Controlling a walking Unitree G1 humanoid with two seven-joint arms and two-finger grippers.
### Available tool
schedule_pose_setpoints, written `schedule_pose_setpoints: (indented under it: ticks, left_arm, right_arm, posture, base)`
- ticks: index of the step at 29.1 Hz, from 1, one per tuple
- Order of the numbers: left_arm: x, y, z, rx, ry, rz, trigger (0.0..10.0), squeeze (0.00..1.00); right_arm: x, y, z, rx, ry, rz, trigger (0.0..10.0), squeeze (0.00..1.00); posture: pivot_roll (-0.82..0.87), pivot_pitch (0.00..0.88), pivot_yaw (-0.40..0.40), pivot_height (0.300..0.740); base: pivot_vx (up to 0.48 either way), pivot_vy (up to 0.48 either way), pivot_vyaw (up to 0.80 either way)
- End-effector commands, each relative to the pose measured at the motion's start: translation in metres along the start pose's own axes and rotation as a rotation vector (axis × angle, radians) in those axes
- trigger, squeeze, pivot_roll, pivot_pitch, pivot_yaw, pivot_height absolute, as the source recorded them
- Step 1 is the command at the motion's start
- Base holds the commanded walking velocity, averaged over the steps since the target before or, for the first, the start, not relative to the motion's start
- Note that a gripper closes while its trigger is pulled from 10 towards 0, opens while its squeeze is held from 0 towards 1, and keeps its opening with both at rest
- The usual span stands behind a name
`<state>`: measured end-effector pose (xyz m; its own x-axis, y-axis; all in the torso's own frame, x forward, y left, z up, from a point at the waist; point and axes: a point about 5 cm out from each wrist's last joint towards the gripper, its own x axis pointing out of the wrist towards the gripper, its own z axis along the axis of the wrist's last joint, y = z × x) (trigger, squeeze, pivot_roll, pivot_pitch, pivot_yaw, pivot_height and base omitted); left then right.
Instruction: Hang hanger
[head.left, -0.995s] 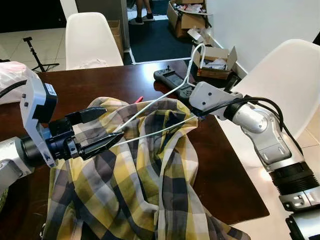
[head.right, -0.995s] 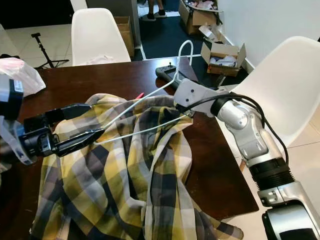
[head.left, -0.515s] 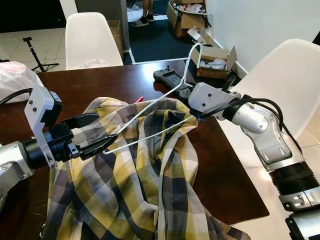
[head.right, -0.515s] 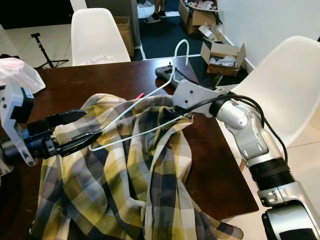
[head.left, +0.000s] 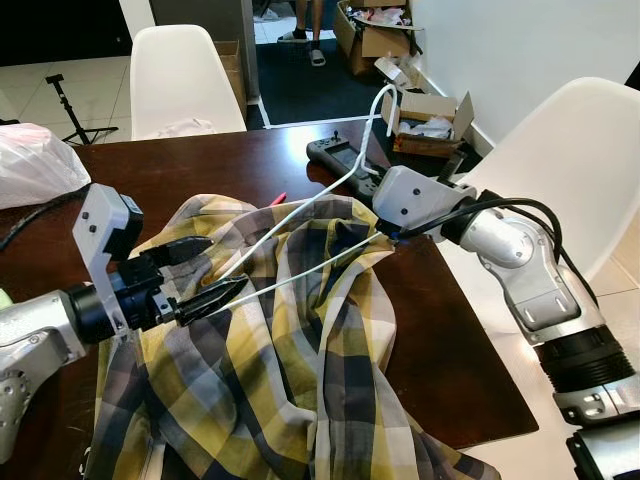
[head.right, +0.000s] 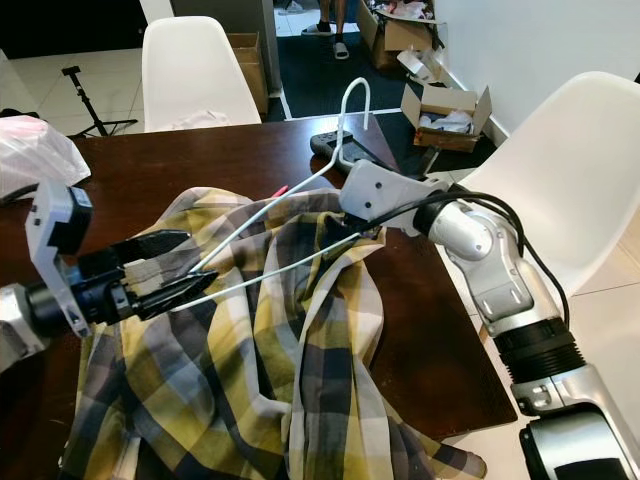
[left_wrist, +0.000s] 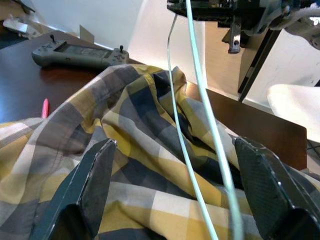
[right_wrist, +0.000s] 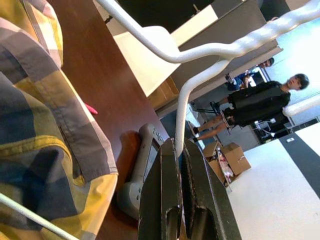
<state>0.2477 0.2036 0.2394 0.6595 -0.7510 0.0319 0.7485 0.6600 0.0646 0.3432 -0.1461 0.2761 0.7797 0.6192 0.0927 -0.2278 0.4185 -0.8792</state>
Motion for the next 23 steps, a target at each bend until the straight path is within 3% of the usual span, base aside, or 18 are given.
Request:
schedule_pose_setpoints:
  ticks: [1, 2, 3, 4, 23]
  left_arm:
    - [0.0015, -0.0001, -0.0031, 0.0, 0.009, 0.007, 9.4, 0.0]
    - [0.0015, -0.0001, -0.0031, 0.0, 0.009, 0.007, 9.4, 0.0]
    - [0.0013, 0.0005, -0.0038, -0.001, 0.012, 0.012, 3.4, 0.0]
    - [0.0003, 0.0021, -0.0071, -0.007, 0.025, 0.024, 0.0, 0.0]
    - [0.0004, 0.009, -0.0099, 0.025, 0.05, 0.081, 0.0, 0.0]
  right_arm:
    - [-0.0015, 0.0008, 0.0036, 0.007, -0.025, 0.002, 0.0, 0.0]
    - [-0.0015, 0.0008, 0.0036, 0.007, -0.025, 0.002, 0.0, 0.0]
    - [-0.0013, 0.0006, 0.0039, 0.007, -0.025, 0.002, 0.0, 0.0]
    - [-0.001, 0.0006, 0.0047, 0.008, -0.028, 0.001, 0.0, 0.0]
    - [0.0028, 0.0027, 0.0076, 0.013, -0.036, -0.004, 0.0, 0.0]
  posture:
    - [0.03, 0.17, 0.02, 0.74]
    - [0.03, 0.17, 0.02, 0.74]
    - [0.03, 0.172, 0.021, 0.74]
    - [0.03, 0.172, 0.021, 0.74]
    - [0.03, 0.173, 0.021, 0.74]
  base:
    - [0.0, 0.0, 0.0]
    - [0.0, 0.0, 0.0]
    - [0.0, 0.0, 0.0]
    - [0.0, 0.0, 0.0]
    - [0.0, 0.0, 0.0]
